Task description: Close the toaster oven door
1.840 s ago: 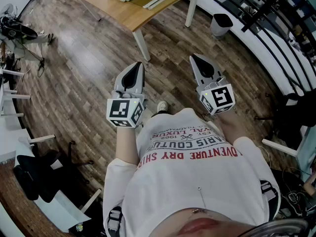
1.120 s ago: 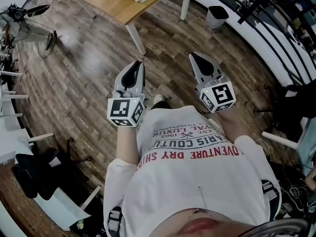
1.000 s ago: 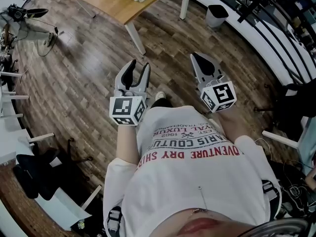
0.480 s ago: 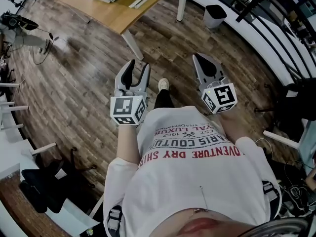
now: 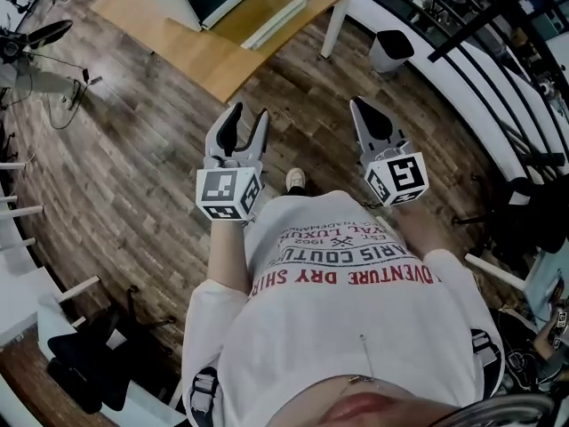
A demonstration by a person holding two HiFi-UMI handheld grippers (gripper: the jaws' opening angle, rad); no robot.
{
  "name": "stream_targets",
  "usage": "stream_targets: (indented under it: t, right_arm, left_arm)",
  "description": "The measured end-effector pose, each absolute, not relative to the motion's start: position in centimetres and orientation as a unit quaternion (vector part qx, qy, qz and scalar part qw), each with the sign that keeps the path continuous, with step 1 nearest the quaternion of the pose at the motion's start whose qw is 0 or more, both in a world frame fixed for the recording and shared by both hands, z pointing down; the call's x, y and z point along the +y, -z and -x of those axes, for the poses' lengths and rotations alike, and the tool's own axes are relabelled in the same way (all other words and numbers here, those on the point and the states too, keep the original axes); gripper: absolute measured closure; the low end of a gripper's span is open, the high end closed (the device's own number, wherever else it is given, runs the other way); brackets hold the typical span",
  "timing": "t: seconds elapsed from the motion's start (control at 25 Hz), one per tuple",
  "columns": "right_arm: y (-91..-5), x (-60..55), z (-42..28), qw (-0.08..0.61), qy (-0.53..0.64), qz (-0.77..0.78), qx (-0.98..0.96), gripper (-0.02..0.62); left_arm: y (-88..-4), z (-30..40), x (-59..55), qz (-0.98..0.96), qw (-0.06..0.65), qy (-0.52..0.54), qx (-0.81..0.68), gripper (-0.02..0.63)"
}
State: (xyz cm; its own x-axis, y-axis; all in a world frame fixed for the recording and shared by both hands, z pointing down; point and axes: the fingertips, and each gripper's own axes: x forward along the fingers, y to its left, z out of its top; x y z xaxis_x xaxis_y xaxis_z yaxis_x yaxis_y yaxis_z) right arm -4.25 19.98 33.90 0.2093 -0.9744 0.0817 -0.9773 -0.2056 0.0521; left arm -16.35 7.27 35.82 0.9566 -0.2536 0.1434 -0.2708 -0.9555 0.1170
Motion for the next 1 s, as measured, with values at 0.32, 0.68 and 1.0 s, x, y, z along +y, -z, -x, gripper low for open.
stream_targets:
  t: [0.32, 0.68, 1.0]
  right_arm:
    - [-34.7, 11.4, -0.4, 0.052, -0.019, -0.772, -0.633, 0.607]
    - [-35.7, 4.8, -4.2, 0.052, -0.029, -0.748, -0.661, 0.607]
    - [-36.1, -2.1, -9.3, 0.072, -0.037, -0.682, -0.727, 0.607]
  left_arm:
    - [-36.7, 12.7, -1.8, -0.983, 0.072, -0.073, -0.153, 0.423]
    - [-38.1, 10.0, -6.4, -0.975, 0.083, -0.090, -0.184, 0.423]
    - [-39.6, 6.2, -10.0, -0.954, 0.111, -0.101, -0.259, 0.425]
